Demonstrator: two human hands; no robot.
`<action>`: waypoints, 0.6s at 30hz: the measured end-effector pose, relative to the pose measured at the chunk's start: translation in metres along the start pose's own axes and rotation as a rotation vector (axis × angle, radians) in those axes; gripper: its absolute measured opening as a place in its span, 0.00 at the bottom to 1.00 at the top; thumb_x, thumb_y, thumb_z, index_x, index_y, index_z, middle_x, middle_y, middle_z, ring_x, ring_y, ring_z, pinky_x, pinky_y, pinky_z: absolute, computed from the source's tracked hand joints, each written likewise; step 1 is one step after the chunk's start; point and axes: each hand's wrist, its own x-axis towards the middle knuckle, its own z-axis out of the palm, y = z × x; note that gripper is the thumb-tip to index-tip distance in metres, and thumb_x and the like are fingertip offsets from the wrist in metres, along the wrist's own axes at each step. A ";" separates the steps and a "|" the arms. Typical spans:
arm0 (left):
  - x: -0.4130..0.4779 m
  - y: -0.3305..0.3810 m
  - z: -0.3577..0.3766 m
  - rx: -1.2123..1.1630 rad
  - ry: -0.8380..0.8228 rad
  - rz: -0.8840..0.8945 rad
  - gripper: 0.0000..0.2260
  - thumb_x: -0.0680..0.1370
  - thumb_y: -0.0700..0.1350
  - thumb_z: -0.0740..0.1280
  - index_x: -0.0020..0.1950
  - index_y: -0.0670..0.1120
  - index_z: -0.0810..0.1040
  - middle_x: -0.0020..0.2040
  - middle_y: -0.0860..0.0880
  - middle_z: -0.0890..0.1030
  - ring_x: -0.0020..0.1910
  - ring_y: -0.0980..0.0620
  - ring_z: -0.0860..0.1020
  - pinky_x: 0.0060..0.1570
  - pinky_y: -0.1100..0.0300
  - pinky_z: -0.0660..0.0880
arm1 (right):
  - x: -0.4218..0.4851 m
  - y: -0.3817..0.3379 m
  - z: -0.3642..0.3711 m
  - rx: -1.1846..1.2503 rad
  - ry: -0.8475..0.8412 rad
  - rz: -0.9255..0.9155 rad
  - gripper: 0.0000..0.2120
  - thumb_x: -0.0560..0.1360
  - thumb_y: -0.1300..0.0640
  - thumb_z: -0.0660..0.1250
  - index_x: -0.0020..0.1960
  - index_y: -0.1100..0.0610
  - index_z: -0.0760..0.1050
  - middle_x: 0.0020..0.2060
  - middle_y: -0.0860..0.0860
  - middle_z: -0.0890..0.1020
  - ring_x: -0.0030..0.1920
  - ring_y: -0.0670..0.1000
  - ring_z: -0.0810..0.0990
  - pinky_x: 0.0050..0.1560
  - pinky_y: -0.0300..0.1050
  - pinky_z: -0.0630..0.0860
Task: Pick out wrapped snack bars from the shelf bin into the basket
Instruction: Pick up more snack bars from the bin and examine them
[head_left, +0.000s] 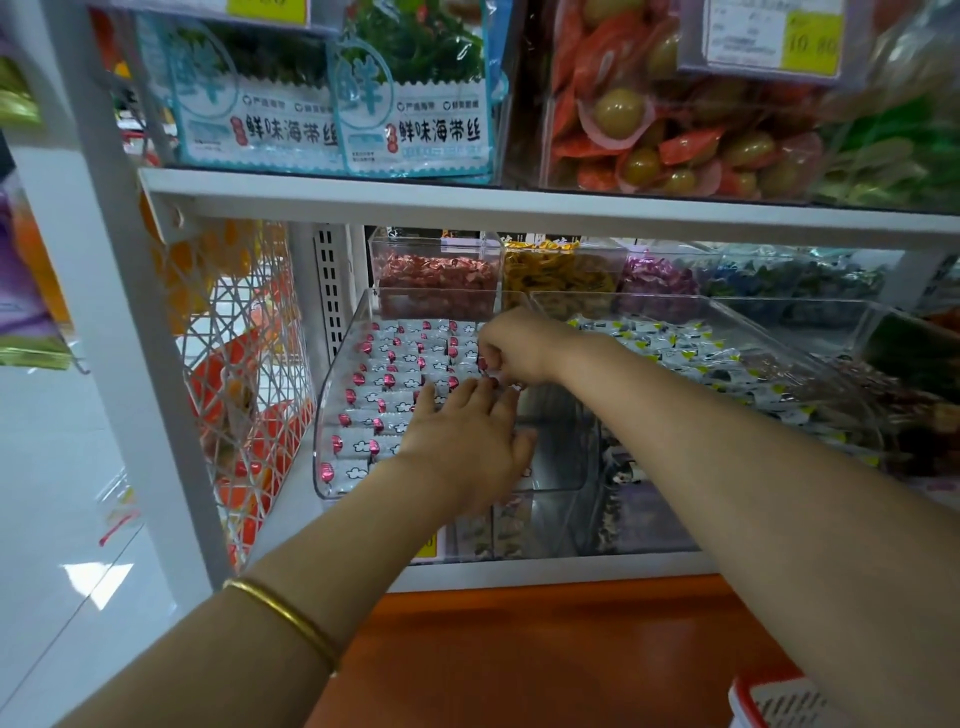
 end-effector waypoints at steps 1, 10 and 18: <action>0.000 0.000 0.000 -0.007 0.004 0.002 0.26 0.81 0.57 0.42 0.78 0.48 0.46 0.78 0.45 0.48 0.77 0.47 0.45 0.71 0.41 0.42 | -0.001 0.000 0.000 -0.010 0.002 -0.007 0.06 0.73 0.68 0.64 0.49 0.62 0.76 0.49 0.58 0.79 0.49 0.57 0.78 0.45 0.46 0.72; 0.000 0.001 -0.003 -0.060 0.031 0.010 0.27 0.80 0.60 0.42 0.77 0.51 0.50 0.78 0.47 0.49 0.77 0.47 0.46 0.72 0.38 0.42 | -0.006 0.000 0.001 -0.048 0.021 -0.010 0.06 0.73 0.68 0.61 0.40 0.62 0.75 0.40 0.58 0.76 0.40 0.54 0.73 0.40 0.44 0.68; -0.005 -0.004 0.002 -0.082 0.009 -0.002 0.27 0.78 0.63 0.39 0.76 0.57 0.49 0.78 0.47 0.49 0.77 0.47 0.45 0.71 0.37 0.44 | -0.001 -0.004 -0.002 0.059 0.039 -0.040 0.07 0.75 0.68 0.64 0.49 0.62 0.79 0.50 0.56 0.82 0.51 0.54 0.79 0.53 0.45 0.74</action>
